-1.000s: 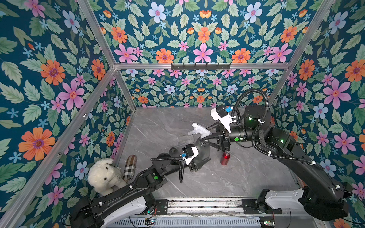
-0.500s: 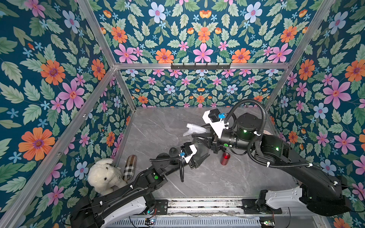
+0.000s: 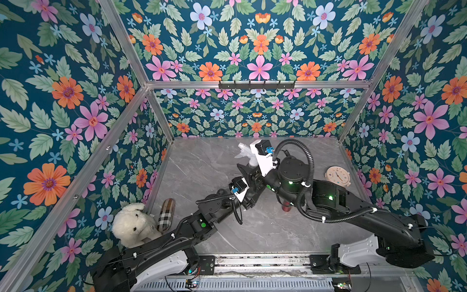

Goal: Attach spray nozzles to spray bottles
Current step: Screw the spray nozzle on the spray bottle.

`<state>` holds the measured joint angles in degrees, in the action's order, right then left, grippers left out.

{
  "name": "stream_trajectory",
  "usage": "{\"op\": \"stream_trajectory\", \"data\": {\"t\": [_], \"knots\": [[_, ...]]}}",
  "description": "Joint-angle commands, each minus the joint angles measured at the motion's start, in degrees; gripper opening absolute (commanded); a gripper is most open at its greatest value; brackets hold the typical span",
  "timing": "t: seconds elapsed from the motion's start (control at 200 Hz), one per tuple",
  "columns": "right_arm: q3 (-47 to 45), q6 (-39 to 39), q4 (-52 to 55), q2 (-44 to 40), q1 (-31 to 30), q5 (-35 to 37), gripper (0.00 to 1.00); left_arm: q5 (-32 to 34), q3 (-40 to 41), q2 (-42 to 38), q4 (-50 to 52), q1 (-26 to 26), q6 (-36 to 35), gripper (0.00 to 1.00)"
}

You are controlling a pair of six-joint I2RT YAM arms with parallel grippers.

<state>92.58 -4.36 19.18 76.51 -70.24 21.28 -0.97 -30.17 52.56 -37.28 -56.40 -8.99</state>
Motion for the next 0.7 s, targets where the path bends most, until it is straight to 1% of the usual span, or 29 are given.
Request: {"op": "stream_trajectory", "data": {"t": [0.0,0.07,0.135,0.165,0.23,0.31,0.365,0.45,0.53,0.63,0.695], "knots": [[-0.3,4.4,3.3,-4.2,0.4,-13.8,0.65,0.6,0.2,-0.6,-1.8,0.2,0.3,0.00],[-1.4,4.6,3.6,-7.6,1.8,-19.1,0.67,0.2,0.4,-1.0,-1.7,0.2,0.4,0.00],[-3.2,3.7,3.6,-10.9,5.1,-27.4,0.67,-0.9,0.6,-1.6,-1.7,0.2,0.6,0.00],[-4.3,3.6,3.3,-12.4,6.8,-32.4,0.67,-1.6,0.7,-1.8,-1.5,0.2,0.7,0.00],[-5.5,2.6,3.8,-14.1,12.5,-43.5,0.67,-4.6,0.9,-2.4,-1.1,0.2,0.7,0.00],[-4.6,1.9,5.0,-13.2,20.5,-59.3,0.65,-9.3,1.0,-3.2,-0.5,0.4,1.0,0.00],[-3.8,2.1,5.6,-12.1,24.2,-66.1,0.63,-13.2,1.0,-3.8,0.0,0.6,1.5,0.00],[-2.3,2.7,6.7,-10.2,29.4,-73.2,0.61,-18.4,1.2,-4.8,0.5,1.0,2.6,0.00],[-1.5,2.2,6.4,-8.4,32.7,-79.8,0.59,-22.1,1.5,-5.3,0.3,1.8,4.1,0.00],[0.6,3.4,8.5,-5.9,33.1,-84.0,0.57,-25.0,1.5,-5.3,0.2,2.8,6.0,0.00],[0.8,2.6,7.3,-4.6,33.1,-86.7,0.57,-25.9,1.4,-5.2,0.3,3.0,6.4,0.00]]}}
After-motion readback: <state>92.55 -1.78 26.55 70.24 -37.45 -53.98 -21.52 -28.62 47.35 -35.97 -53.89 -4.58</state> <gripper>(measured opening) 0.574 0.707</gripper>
